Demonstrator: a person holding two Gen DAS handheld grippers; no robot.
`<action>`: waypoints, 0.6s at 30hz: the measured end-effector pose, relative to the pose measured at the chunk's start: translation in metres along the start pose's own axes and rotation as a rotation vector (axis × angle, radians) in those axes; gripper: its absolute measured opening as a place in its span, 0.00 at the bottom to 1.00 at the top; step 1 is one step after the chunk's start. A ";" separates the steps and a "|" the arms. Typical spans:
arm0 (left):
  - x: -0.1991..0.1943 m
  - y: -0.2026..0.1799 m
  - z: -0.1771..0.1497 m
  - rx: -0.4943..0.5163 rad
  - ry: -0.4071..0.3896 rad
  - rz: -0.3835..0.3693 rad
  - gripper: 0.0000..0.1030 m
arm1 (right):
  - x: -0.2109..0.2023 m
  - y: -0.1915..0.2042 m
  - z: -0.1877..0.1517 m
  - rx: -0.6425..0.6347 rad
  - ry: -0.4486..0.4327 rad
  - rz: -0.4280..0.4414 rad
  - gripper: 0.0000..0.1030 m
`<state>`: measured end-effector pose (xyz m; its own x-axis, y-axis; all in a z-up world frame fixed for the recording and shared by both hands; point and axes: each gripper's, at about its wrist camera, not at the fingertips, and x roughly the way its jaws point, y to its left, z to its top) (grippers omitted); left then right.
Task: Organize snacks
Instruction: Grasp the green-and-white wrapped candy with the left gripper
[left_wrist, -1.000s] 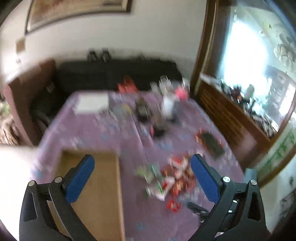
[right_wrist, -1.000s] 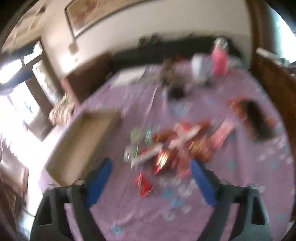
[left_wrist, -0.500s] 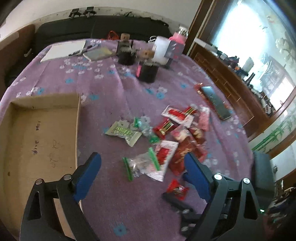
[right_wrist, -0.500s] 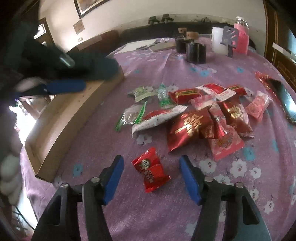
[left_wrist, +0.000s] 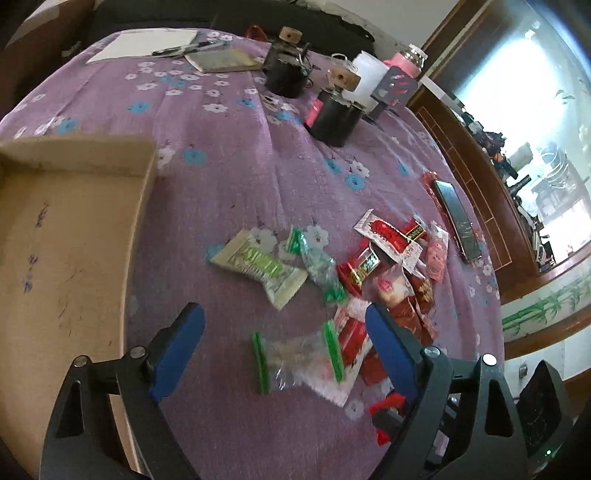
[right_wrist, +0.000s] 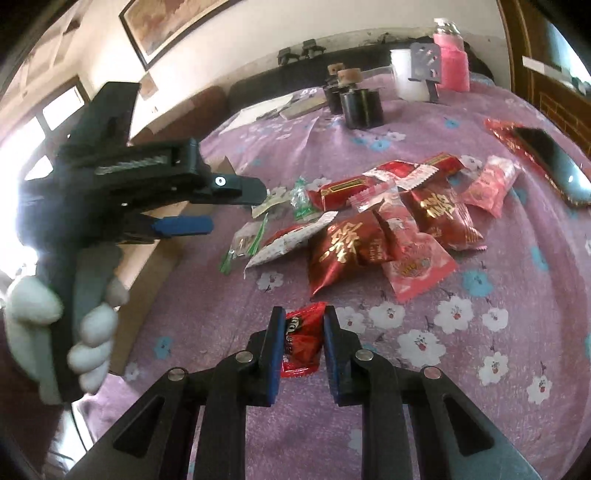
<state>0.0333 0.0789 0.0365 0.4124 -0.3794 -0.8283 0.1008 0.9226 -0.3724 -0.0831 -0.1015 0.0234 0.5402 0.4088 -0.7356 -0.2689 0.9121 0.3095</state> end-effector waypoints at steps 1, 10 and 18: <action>0.002 -0.002 0.003 -0.003 0.006 0.002 0.86 | 0.000 -0.001 0.000 0.009 0.000 0.006 0.20; 0.024 -0.012 0.027 0.016 0.022 0.105 0.45 | 0.001 -0.006 0.001 0.034 -0.003 0.049 0.21; 0.033 -0.025 0.026 0.071 0.036 0.180 0.48 | 0.001 -0.007 0.000 0.040 -0.001 0.066 0.22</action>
<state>0.0681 0.0450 0.0289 0.3971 -0.2088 -0.8937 0.0926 0.9779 -0.1873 -0.0813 -0.1073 0.0208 0.5233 0.4677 -0.7124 -0.2716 0.8839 0.3808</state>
